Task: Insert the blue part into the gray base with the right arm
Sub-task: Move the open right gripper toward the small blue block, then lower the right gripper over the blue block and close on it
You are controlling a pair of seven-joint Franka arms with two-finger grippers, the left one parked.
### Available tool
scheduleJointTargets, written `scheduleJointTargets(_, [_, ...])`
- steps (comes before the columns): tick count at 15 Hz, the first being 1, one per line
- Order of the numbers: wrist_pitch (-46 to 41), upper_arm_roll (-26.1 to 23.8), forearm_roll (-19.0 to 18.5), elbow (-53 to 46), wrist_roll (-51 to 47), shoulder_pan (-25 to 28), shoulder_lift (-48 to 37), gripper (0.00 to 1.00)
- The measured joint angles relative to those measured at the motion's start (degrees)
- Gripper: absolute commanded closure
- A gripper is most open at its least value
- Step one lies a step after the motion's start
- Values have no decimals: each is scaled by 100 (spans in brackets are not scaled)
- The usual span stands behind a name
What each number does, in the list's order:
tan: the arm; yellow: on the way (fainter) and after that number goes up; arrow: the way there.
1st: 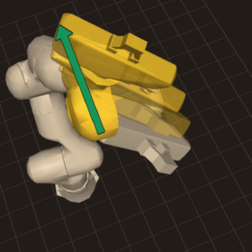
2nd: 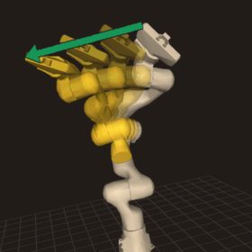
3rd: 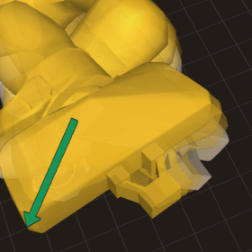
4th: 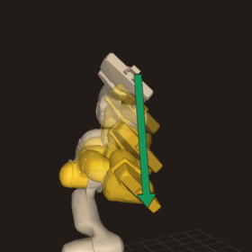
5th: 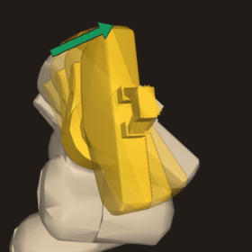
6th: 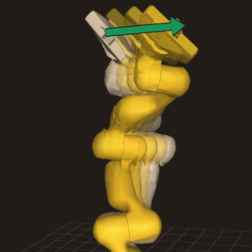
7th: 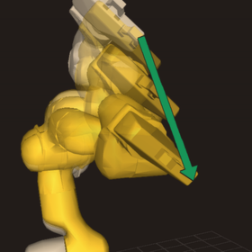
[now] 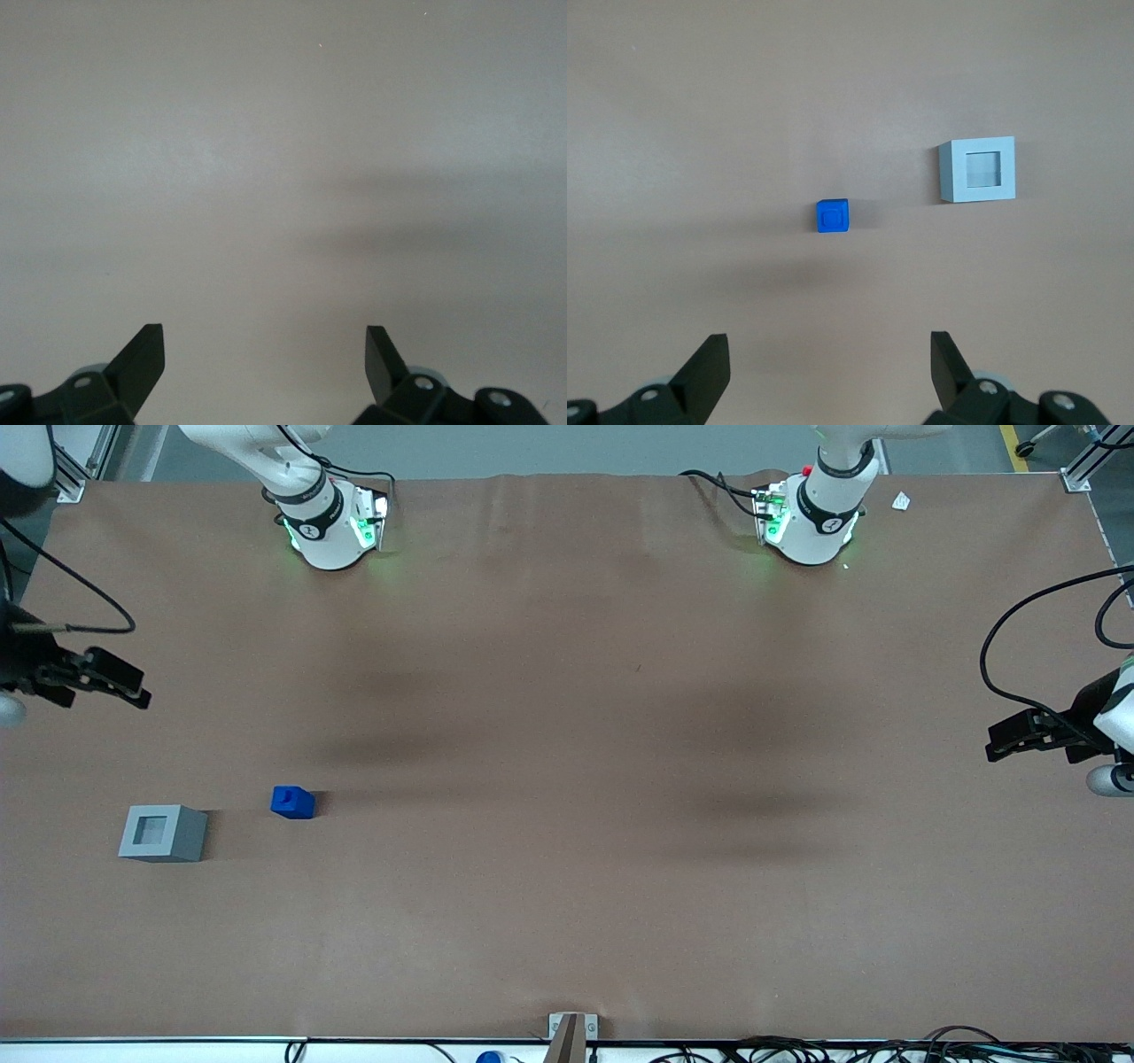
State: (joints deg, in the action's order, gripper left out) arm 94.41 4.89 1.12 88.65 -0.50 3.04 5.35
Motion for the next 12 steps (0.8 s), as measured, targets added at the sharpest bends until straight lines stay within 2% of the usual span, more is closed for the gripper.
scheduleJointTargets(6, [228, -7, 25, -81, -1, 26, 594, 0])
scheduleJointTargets(12, [1336, -5, 31, 754, -4, 26, 919, 0])
